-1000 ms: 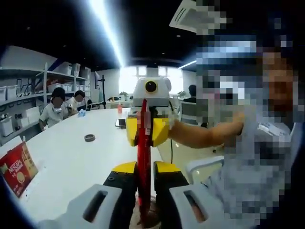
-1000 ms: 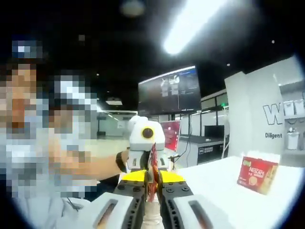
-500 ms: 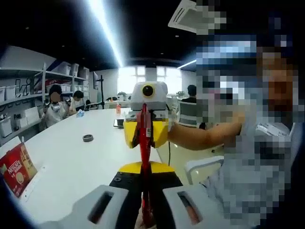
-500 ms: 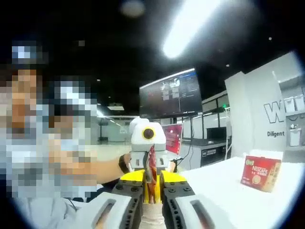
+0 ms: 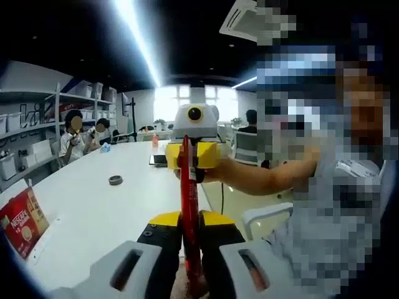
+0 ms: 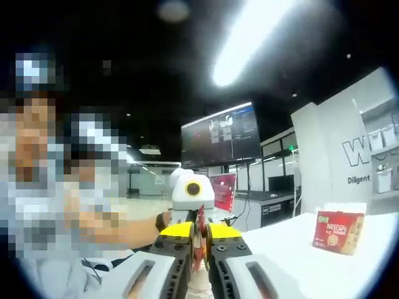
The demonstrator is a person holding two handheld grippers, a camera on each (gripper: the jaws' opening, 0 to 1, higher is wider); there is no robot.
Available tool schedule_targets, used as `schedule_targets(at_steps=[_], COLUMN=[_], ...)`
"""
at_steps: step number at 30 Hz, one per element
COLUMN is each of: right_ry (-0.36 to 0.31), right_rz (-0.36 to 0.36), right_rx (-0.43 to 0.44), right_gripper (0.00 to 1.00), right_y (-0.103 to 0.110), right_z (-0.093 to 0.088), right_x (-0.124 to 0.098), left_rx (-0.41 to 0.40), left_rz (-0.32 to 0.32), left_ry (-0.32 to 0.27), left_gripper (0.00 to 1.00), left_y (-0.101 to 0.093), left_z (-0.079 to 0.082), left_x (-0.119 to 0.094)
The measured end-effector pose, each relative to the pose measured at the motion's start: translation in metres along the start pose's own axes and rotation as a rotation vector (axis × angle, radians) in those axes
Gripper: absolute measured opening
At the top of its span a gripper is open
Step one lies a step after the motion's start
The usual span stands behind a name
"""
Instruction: Tear open the coffee pouch, take out the coffee, and pour the coffee from the pouch into the cup
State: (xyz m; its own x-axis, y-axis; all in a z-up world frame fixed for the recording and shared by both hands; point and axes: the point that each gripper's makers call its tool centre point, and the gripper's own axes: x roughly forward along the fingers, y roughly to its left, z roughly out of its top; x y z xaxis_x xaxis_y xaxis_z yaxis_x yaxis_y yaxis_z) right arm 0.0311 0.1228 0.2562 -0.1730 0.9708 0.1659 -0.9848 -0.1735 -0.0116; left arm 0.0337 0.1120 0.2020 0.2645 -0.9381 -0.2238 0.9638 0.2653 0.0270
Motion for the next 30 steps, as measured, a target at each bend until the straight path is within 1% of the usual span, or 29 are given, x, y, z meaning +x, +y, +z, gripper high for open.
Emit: schedule_targets(at_steps=[2, 7, 13, 14, 16, 17, 20, 23, 25, 27, 30], right_ry=[0.003, 0.014, 0.019, 0.018, 0.012, 0.011, 0.003, 0.002, 0.002, -0.006, -0.042], right_rz=[-0.002, 0.000, 0.001, 0.005, 0.006, 0.007, 0.000, -0.003, -0.010, -0.018, -0.028], right_rx=[-0.002, -0.007, -0.019, -0.024, -0.026, -0.023, -0.030, -0.032, -0.038, -0.043, -0.050], right_gripper=[0.08, 0.08, 0.09, 0.10, 0.17, 0.17, 0.09, 0.09, 0.08, 0.08, 0.08], right_y=[-0.001, -0.002, -0.002, -0.001, -0.001, -0.002, -0.004, -0.005, -0.007, -0.008, -0.007], right_z=[0.000, -0.001, -0.001, -0.001, 0.001, 0.002, 0.005, 0.005, 0.006, 0.008, 0.013], right_x=[0.000, 0.001, 0.001, 0.002, 0.001, 0.001, -0.001, 0.000, 0.000, -0.001, -0.004], left_rx=[-0.001, 0.006, 0.005, 0.003, -0.001, -0.002, -0.008, -0.001, 0.004, 0.009, 0.014], left_rz=[0.000, 0.009, 0.015, 0.012, 0.009, 0.011, 0.007, 0.009, 0.022, 0.027, 0.033], left_ry=[-0.011, -0.040, -0.044, -0.045, -0.045, -0.045, -0.047, -0.048, -0.049, -0.055, -0.060], left_gripper=[0.16, 0.14, 0.08, 0.07, 0.07, 0.06, 0.06, 0.08, 0.13, 0.14, 0.13], left_y=[0.000, 0.001, 0.002, 0.001, 0.001, 0.001, 0.000, 0.001, 0.003, 0.004, 0.006], left_z=[0.004, 0.013, 0.014, 0.014, 0.014, 0.014, 0.014, 0.015, 0.015, 0.017, 0.020], left_x=[-0.001, -0.004, -0.004, -0.004, -0.004, -0.004, -0.004, -0.003, -0.002, -0.002, -0.004])
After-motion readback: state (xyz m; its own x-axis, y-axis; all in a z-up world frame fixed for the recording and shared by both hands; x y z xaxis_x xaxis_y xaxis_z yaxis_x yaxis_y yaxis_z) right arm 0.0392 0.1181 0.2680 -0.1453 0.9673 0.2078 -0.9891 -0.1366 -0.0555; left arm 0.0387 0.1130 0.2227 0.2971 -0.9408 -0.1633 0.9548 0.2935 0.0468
